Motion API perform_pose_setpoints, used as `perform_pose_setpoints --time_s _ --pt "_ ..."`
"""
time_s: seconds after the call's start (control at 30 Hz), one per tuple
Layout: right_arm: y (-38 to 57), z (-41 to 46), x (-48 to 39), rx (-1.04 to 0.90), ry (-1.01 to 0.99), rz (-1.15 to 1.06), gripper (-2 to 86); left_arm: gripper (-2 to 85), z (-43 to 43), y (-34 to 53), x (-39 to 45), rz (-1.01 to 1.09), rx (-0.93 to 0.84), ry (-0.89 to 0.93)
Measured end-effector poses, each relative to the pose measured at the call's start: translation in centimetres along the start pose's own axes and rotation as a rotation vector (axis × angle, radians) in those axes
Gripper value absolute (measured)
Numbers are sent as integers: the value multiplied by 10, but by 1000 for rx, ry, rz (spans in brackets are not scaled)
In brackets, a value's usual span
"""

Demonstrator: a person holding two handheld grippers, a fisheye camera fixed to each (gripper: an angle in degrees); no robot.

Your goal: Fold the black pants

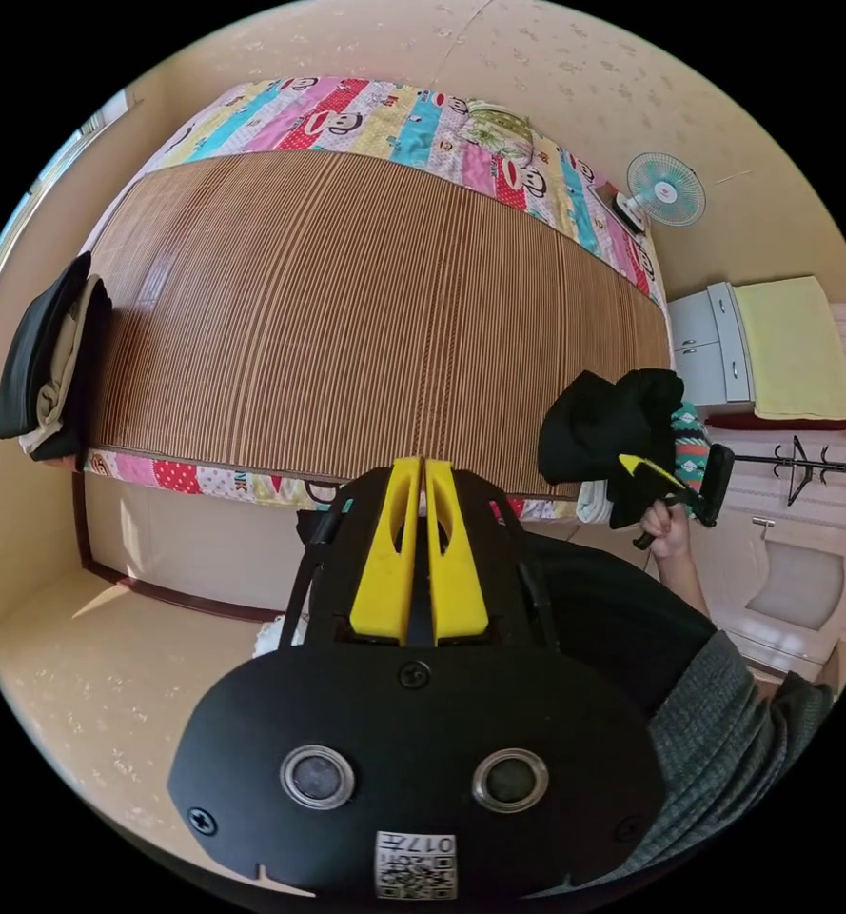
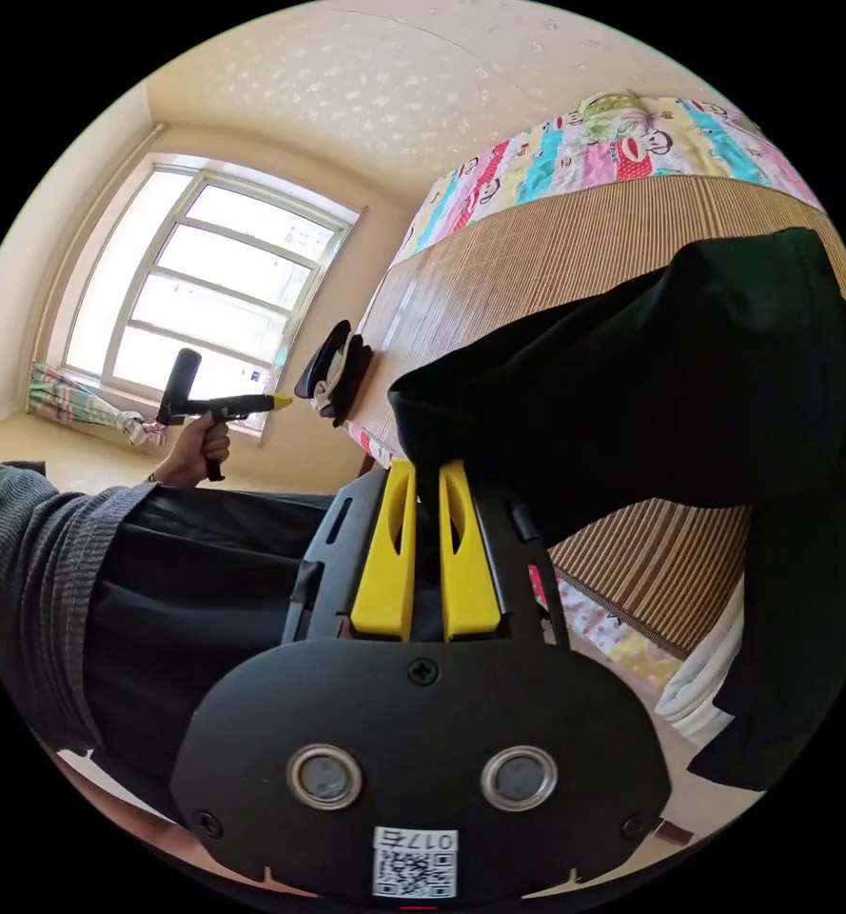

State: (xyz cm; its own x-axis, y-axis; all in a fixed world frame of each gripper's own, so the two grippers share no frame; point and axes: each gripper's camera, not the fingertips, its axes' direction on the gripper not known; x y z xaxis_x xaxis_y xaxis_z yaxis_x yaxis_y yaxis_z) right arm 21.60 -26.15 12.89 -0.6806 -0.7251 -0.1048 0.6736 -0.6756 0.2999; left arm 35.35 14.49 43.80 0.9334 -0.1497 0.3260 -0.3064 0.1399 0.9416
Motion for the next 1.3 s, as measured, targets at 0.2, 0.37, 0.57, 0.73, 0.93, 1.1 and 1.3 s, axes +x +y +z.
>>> perform_pose_setpoints --time_s 0.2,0.37,0.57,0.73,0.93,1.1,1.3 --pt "33 -6 32 -140 52 136 43 -10 12 -10 2 -13 14 19" --pt "43 -73 65 33 111 263 61 -10 28 -14 -2 -57 -14 32" --pt "39 -170 120 303 306 551 90 -10 41 -27 3 -79 -28 32" --pt "27 -190 143 412 205 535 107 -10 46 -37 13 -68 -10 18" --pt "-43 -153 178 237 261 517 121 -10 67 -46 19 -101 -37 34" --pt "-76 -132 217 225 245 633 94 -10 79 -57 30 -94 -43 15" --pt "-115 -116 181 204 141 396 42 -10 95 -68 35 -120 -51 22"
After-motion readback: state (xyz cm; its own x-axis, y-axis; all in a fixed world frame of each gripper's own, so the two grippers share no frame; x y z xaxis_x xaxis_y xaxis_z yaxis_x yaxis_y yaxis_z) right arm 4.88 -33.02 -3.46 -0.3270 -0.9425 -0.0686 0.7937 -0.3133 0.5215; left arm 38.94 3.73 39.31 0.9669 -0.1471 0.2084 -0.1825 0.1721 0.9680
